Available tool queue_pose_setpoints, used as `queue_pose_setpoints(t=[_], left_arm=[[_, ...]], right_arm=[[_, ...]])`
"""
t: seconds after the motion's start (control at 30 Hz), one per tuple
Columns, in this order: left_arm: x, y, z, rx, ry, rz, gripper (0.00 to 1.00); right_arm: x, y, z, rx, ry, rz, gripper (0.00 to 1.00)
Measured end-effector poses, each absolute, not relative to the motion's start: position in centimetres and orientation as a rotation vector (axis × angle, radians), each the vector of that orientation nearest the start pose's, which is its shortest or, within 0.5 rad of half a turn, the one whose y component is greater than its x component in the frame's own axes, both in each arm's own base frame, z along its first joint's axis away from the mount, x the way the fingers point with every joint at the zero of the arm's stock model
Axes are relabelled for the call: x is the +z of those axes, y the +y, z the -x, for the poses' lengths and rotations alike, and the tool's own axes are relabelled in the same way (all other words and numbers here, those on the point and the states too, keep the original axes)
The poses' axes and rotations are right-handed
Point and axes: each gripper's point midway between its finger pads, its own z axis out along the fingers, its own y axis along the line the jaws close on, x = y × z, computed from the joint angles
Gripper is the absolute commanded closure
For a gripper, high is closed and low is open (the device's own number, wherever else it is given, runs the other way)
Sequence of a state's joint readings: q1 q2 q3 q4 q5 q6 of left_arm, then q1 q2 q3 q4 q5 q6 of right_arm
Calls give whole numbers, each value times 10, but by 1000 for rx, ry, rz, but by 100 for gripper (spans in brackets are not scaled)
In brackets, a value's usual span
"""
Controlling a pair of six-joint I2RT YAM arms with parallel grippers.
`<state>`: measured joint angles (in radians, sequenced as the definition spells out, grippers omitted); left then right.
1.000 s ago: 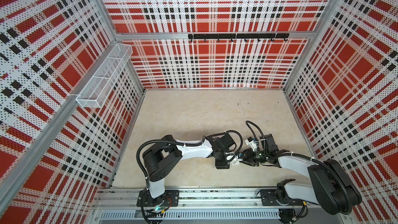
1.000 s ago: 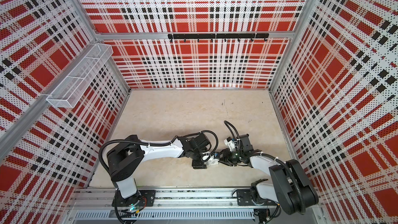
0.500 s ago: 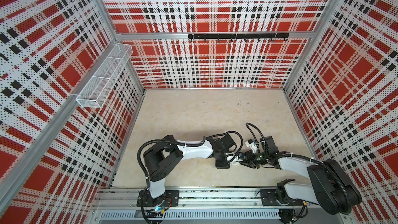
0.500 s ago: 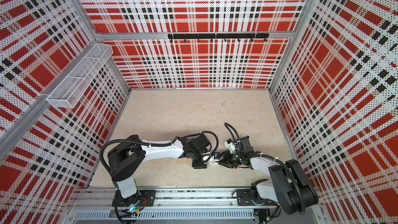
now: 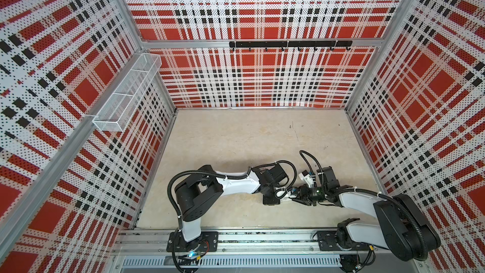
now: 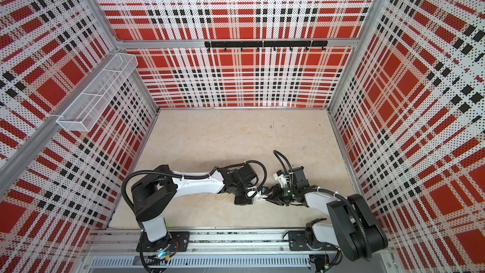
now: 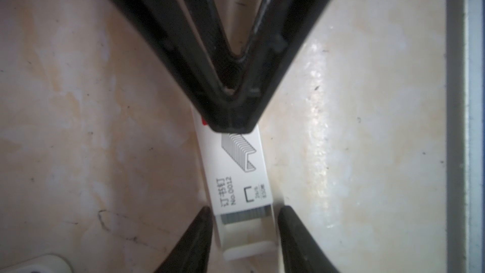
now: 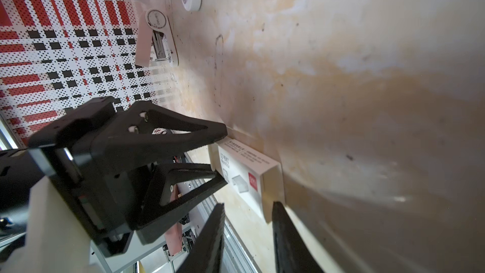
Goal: Load the staples into the stapler
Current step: 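Slide the box sleeve off with the left gripper while right gripper holds the tray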
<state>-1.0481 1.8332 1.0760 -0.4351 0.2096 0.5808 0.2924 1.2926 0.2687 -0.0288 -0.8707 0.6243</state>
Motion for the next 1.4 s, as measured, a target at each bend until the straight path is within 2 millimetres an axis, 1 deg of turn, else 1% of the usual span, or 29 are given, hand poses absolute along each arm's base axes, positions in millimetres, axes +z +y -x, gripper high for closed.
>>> queue_pose_setpoints(t=[0.17,0.3,0.57,0.8,1.07,1.23,1.3,1.4], left_arm=[[19,-362,-167,501,-2298,2537,56],[19,-362,-168,497,-2295,2542,57],[18,-361,-169,486,-2292,2549,57],[18,-360,-169,482,-2283,2556,57],[18,-358,-171,476,-2277,2559,57],[18,-358,-170,476,-2275,2558,59],[18,-358,-170,478,-2273,2558,60],[18,-358,-170,480,-2273,2558,60]], right_arm=[[28,189,-171,1445,2725,-115,69],[26,188,-170,1444,2733,-118,75],[24,189,-170,1451,2738,-119,75],[23,190,-170,1459,2736,-116,78],[21,190,-170,1466,2741,-118,83],[21,191,-170,1468,2740,-118,85],[21,191,-170,1467,2739,-117,88],[21,191,-171,1467,2739,-120,90]])
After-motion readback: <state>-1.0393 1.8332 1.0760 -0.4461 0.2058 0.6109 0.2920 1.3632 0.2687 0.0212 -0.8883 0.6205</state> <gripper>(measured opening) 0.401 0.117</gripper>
